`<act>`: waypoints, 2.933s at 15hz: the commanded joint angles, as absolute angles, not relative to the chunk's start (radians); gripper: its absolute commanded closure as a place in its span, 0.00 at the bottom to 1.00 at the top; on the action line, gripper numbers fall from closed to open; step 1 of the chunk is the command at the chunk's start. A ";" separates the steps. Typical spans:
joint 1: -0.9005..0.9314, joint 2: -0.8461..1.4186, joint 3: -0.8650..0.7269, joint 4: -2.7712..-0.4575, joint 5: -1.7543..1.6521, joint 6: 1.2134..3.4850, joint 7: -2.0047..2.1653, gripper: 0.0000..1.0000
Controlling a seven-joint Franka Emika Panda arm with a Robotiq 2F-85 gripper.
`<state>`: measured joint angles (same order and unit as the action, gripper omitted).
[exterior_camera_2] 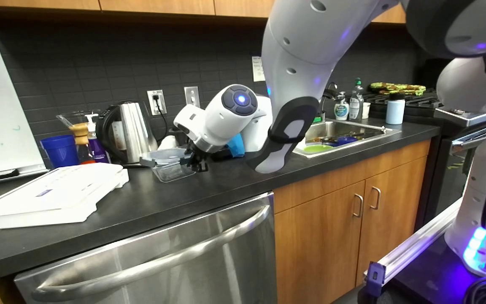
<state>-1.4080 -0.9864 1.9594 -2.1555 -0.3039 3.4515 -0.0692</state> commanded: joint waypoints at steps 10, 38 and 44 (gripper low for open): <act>-1.366 -0.892 1.882 -2.228 -0.339 3.457 -0.168 0.91; -1.162 -0.568 1.671 -2.478 -0.320 3.393 -0.209 0.22; -1.162 -0.568 1.670 -2.478 -0.321 3.392 -0.209 0.22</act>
<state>-1.1701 -0.5715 1.6743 -2.4743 -0.3366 3.3962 -0.1932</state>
